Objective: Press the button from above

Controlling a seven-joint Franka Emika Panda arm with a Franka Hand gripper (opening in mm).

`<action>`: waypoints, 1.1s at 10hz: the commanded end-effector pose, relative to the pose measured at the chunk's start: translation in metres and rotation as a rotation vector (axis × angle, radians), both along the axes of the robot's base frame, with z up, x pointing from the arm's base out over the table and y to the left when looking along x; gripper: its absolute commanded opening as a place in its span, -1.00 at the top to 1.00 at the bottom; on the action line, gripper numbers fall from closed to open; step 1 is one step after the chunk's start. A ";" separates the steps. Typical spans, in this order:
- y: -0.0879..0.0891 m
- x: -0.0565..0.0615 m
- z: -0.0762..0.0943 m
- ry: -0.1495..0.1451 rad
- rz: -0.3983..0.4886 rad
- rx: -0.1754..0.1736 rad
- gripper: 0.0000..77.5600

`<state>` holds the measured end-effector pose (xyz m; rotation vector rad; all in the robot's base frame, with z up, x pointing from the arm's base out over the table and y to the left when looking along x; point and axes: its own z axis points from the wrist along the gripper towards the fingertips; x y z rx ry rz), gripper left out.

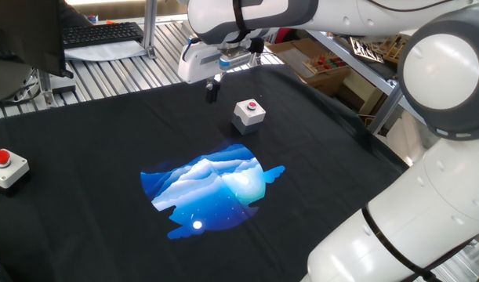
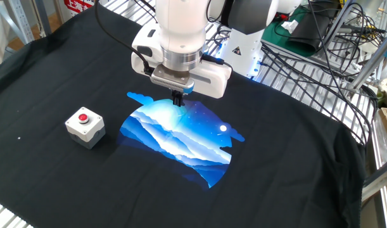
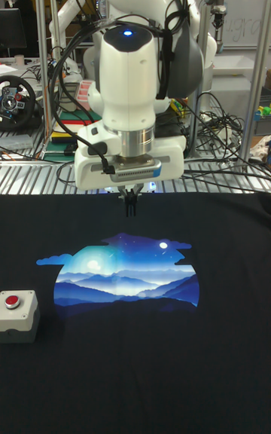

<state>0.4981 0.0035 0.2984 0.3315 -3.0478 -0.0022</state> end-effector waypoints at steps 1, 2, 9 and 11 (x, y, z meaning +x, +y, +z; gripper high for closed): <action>-0.002 0.009 -0.002 0.000 -0.007 -0.002 1.00; -0.002 0.008 -0.001 0.002 -0.005 -0.005 1.00; -0.007 -0.012 -0.007 -0.003 0.007 -0.009 1.00; -0.008 -0.019 -0.004 -0.002 0.006 -0.011 1.00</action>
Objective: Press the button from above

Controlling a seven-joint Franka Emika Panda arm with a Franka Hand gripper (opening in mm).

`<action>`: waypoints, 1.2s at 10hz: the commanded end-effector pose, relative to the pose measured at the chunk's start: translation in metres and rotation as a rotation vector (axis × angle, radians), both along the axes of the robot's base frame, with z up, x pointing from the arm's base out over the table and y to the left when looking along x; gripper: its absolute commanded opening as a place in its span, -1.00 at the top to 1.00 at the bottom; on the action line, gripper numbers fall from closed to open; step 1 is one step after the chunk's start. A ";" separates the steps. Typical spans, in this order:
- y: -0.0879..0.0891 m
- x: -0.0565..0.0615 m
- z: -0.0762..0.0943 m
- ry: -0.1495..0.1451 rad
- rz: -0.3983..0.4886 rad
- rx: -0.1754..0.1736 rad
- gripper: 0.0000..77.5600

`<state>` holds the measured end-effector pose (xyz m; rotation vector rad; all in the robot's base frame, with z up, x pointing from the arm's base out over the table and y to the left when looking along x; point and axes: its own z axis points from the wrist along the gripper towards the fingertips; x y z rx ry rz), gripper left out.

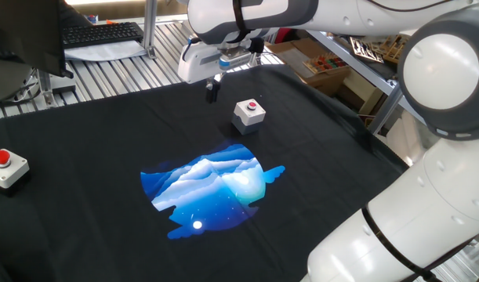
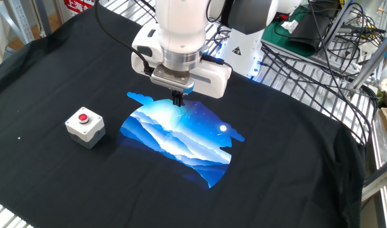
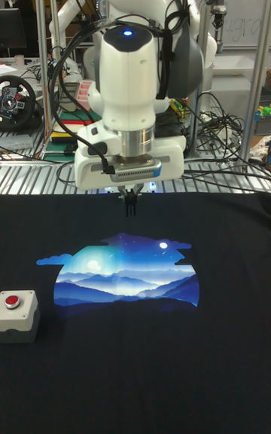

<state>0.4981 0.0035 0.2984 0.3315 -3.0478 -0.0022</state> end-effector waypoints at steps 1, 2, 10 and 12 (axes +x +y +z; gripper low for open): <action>-0.007 -0.022 -0.005 -0.002 0.004 -0.012 1.00; -0.007 -0.022 -0.005 -0.002 0.004 -0.012 1.00; -0.010 -0.012 -0.004 0.005 0.024 -0.020 1.00; -0.010 -0.012 -0.004 0.004 0.020 -0.016 1.00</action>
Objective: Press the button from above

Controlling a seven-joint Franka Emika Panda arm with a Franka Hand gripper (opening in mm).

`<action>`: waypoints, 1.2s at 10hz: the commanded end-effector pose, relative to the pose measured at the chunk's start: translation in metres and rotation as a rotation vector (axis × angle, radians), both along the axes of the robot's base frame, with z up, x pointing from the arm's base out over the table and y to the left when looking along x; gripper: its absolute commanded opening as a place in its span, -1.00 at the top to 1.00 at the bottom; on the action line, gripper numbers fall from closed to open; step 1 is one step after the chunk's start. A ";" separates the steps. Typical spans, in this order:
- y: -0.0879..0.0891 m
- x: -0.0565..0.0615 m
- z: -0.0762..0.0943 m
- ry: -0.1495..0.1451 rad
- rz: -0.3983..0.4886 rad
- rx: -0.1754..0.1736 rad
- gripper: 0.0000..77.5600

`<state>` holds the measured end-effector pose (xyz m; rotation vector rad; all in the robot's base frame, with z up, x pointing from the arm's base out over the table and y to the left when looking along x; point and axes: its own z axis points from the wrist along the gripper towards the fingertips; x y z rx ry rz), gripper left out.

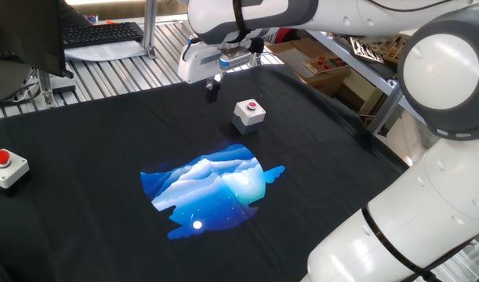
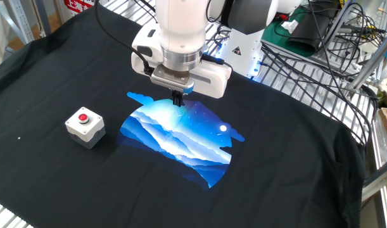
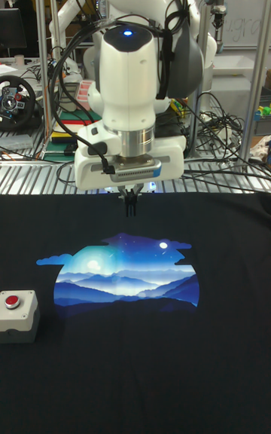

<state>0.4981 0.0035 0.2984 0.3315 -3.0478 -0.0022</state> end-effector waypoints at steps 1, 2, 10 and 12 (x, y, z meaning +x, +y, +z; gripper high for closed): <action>-0.010 -0.012 -0.004 0.002 0.019 -0.016 1.00; -0.010 -0.012 -0.004 -0.003 0.013 -0.010 1.00; -0.010 -0.012 -0.004 -0.012 0.002 -0.005 1.00; -0.010 -0.012 -0.004 -0.012 -0.002 -0.004 1.00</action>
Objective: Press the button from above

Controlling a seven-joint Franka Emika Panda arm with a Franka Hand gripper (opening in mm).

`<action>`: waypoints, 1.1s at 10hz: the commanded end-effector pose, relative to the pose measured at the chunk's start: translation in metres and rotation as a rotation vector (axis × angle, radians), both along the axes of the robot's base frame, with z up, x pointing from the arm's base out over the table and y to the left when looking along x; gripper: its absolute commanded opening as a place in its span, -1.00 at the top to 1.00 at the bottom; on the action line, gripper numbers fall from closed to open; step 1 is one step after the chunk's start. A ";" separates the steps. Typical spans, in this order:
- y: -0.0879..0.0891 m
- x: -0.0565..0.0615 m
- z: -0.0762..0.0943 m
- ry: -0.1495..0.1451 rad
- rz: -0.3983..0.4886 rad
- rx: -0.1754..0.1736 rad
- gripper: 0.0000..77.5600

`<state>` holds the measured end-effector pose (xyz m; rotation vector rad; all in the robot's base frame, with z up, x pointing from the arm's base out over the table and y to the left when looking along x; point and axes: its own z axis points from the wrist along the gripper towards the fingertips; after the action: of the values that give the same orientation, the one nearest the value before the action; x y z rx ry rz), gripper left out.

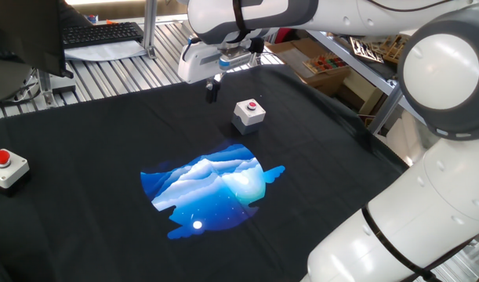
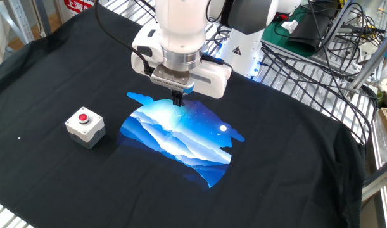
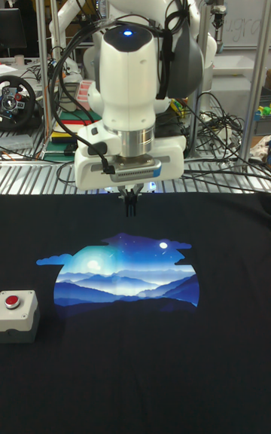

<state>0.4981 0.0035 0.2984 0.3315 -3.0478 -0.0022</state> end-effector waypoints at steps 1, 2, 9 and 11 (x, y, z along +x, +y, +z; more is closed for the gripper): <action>-0.010 -0.011 -0.003 -0.010 0.001 -0.004 1.00; -0.011 -0.011 -0.003 -0.008 0.004 -0.004 1.00; -0.011 -0.010 -0.003 -0.003 0.012 -0.009 1.00; -0.011 -0.010 -0.003 -0.004 0.012 -0.008 1.00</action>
<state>0.4981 0.0035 0.2984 0.3315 -3.0478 -0.0021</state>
